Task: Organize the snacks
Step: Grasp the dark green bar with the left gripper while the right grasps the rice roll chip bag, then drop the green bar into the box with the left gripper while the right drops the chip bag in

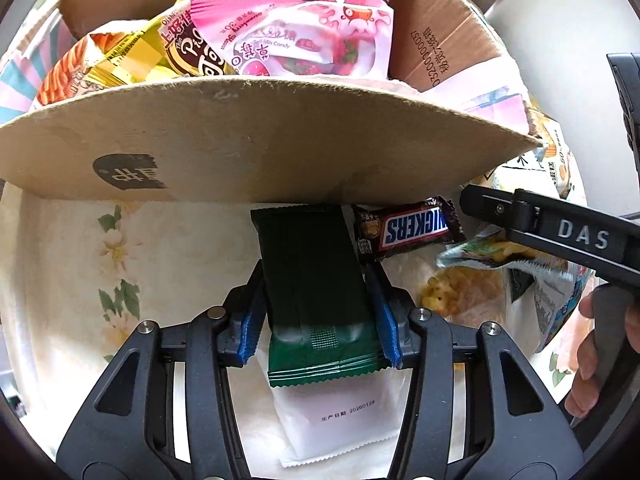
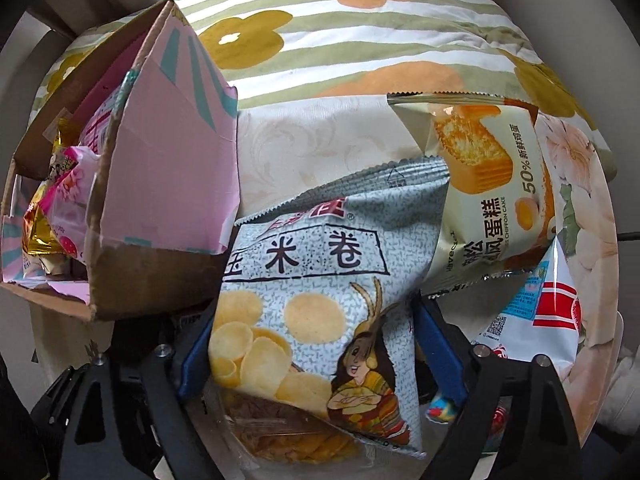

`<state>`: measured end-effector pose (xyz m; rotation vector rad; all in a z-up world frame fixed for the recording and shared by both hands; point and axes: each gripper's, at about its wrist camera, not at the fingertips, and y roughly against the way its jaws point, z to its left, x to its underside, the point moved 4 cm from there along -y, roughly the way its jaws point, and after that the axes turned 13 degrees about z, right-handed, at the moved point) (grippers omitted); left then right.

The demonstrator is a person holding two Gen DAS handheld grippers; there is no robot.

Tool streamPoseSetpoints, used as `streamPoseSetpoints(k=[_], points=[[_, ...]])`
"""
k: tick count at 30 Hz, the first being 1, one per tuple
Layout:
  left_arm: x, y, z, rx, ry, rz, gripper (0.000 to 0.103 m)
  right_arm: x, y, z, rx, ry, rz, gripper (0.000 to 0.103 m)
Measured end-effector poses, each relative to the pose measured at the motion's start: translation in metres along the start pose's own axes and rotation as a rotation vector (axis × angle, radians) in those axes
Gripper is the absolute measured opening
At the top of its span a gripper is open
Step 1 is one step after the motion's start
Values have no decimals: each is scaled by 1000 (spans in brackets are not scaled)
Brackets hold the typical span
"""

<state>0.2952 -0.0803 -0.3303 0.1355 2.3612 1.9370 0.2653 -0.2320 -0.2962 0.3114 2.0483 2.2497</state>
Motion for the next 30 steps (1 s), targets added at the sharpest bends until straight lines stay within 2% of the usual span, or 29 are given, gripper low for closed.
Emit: streamPoseSetpoints(k=[5, 11, 14, 19, 23, 25, 30], points=[[3, 11, -5, 8, -5, -27, 43, 6, 6, 2, -4, 46, -36, 64], [18, 40, 0, 16, -5, -67, 43, 14, 17, -5, -90, 23, -64, 62], [23, 53, 0, 20, -3, -89, 43, 21, 28, -3, -111, 29, -92, 62], [50, 82, -1, 25, -4, -131, 43, 32, 48, -4, -141, 37, -143, 62], [54, 101, 0, 26, -7, -181, 43, 42, 68, 1, -164, 48, -185, 62], [67, 112, 0, 29, -7, -211, 43, 48, 80, 3, -177, 51, -208, 62], [63, 148, -3, 28, -6, -287, 43, 56, 112, 10, -198, 65, -282, 62]])
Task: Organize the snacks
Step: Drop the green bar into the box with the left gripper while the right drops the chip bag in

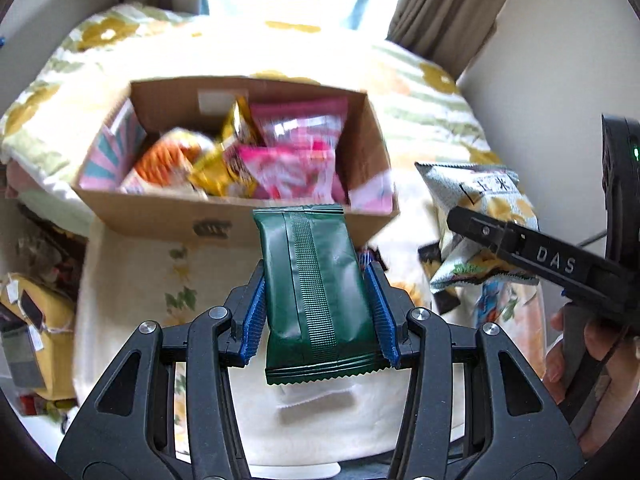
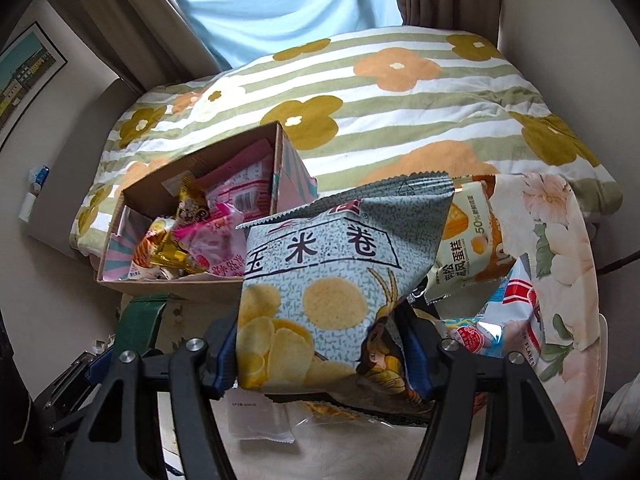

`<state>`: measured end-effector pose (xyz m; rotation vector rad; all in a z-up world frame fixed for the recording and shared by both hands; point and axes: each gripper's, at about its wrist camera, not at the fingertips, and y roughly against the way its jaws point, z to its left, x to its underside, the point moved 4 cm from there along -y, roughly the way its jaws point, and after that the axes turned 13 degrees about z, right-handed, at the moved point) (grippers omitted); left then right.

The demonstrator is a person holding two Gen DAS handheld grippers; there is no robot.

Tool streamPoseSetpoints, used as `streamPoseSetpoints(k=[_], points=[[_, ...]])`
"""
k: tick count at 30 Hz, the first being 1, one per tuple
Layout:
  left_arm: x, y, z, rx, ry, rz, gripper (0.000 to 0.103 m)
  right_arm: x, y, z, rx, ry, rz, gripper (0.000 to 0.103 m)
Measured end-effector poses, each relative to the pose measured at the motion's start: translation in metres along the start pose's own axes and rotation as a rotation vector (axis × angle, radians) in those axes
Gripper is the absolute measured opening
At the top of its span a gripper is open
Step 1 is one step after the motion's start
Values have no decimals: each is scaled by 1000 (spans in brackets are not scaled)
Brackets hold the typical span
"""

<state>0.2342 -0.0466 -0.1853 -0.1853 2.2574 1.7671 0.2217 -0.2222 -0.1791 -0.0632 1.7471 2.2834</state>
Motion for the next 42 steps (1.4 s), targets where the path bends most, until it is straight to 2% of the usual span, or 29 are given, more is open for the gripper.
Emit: streamPoseSetpoints(k=[6, 12, 19, 25, 26, 28, 29, 30, 32, 42], points=[[-27, 25, 17, -21, -9, -66, 43, -15, 17, 28, -15, 37, -63, 62], [-69, 41, 60, -58, 2, -101, 43, -35, 16, 70, -32, 77, -92, 62], [-115, 18, 114, -92, 18, -65, 43, -59, -13, 107, -26, 107, -77, 62], [-124, -19, 143, -96, 24, 24, 46, -75, -44, 122, -20, 89, -46, 62], [-123, -25, 146, -98, 16, 36, 51, -76, -47, 122, -20, 85, -42, 62], [-118, -33, 149, -99, 5, 51, 75, -77, -53, 124, -20, 80, -34, 62], [-116, -36, 151, -98, 5, 54, 97, -77, -57, 126, -19, 79, -29, 62], [-114, -36, 153, -92, 7, 51, 103, -77, -59, 127, -18, 79, -25, 62], [-110, -36, 155, -78, 10, 48, 103, -76, -62, 128, -24, 79, -17, 62], [-90, -34, 155, -117, -37, 79, 103, -88, -68, 140, -25, 99, 2, 63]])
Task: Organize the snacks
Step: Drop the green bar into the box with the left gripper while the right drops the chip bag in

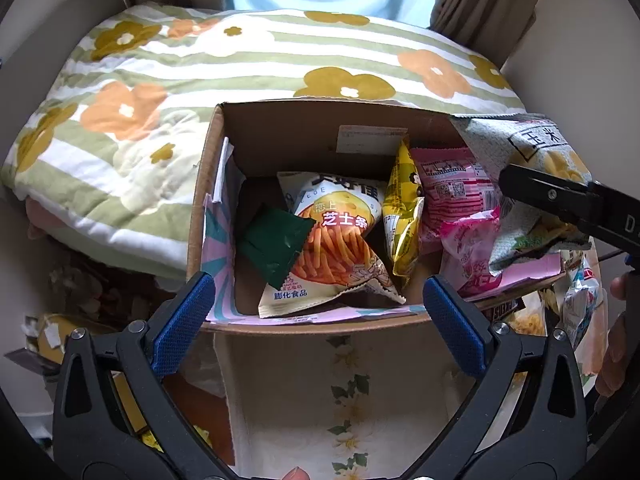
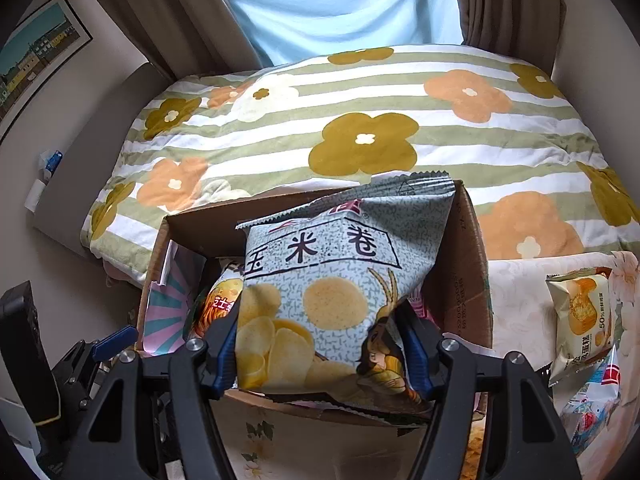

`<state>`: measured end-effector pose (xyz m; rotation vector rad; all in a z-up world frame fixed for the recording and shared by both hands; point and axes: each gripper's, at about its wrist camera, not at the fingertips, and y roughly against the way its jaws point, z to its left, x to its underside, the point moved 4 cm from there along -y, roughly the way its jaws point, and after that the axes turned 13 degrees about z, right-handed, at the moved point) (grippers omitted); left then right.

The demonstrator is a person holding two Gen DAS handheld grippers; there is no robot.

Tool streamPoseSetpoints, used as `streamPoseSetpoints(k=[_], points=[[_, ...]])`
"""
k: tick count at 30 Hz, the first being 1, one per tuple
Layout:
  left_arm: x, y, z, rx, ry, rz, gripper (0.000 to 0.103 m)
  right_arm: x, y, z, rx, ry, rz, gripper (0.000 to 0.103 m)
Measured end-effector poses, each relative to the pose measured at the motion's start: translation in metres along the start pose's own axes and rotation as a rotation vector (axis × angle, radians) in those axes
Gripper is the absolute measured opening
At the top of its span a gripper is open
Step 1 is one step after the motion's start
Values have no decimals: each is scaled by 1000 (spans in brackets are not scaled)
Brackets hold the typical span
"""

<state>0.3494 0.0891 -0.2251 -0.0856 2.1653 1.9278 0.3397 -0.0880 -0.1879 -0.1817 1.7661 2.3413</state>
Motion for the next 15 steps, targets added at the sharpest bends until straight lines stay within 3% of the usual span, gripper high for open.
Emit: streamPoseSetpoints(k=[6, 7, 8, 10, 15], points=[[12, 5, -2, -6, -16, -9, 103, -3, -8, 14, -32, 25, 15, 65], [13, 5, -2, -4, -17, -10, 103, -3, -10, 17, -32, 34, 19, 71], [15, 6, -2, -1, -17, -10, 103, -4, -11, 19, -27, 38, 19, 85], [18, 6, -2, 0, -16, -8, 103, -4, -9, 22, -46, 52, -4, 103], [30, 8, -1, -2, -11, -15, 103, 8, -1, 16, -40, 49, -27, 102]])
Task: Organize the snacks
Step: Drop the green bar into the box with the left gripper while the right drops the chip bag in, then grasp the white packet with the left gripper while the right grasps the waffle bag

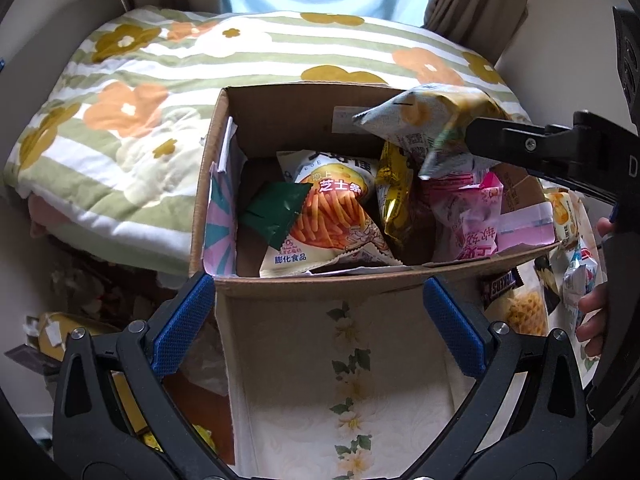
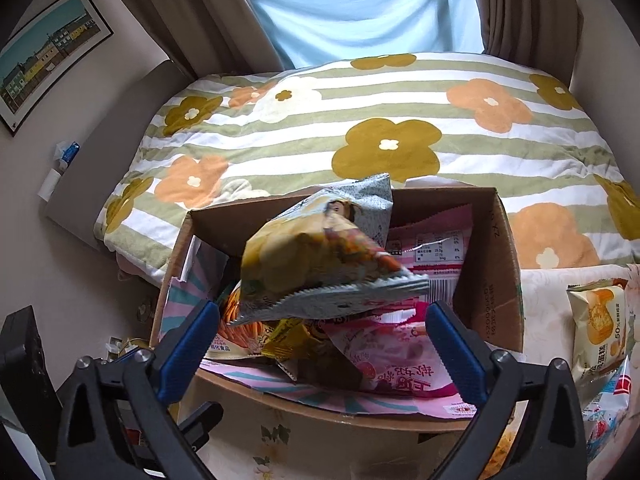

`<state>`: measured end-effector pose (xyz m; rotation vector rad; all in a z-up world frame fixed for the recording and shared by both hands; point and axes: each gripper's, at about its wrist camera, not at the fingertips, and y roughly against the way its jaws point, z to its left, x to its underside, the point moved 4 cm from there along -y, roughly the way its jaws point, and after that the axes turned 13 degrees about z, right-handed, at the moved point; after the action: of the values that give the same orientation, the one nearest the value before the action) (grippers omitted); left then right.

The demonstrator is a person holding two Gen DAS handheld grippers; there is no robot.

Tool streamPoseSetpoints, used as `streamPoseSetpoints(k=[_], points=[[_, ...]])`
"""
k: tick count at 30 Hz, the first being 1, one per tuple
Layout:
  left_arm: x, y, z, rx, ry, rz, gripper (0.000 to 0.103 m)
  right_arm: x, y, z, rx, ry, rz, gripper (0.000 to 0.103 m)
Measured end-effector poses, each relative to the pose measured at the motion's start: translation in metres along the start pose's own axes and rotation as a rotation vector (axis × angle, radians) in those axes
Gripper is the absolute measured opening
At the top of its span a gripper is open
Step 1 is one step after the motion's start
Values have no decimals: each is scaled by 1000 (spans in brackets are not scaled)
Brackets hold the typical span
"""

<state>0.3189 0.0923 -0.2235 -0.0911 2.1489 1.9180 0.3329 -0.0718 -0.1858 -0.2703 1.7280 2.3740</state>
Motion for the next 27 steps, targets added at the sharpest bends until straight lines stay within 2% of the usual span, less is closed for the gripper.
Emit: streamPoseSetpoints(k=[13, 22, 27], points=[[17, 26, -23, 1, -31, -52, 103, 47, 37, -17, 56, 0, 5, 102], [28, 50, -56, 10, -61, -92, 103, 82, 97, -48, 114, -4, -102, 102], [42, 55, -81, 19, -32, -90, 103, 103, 123, -74, 130, 14, -129, 103]])
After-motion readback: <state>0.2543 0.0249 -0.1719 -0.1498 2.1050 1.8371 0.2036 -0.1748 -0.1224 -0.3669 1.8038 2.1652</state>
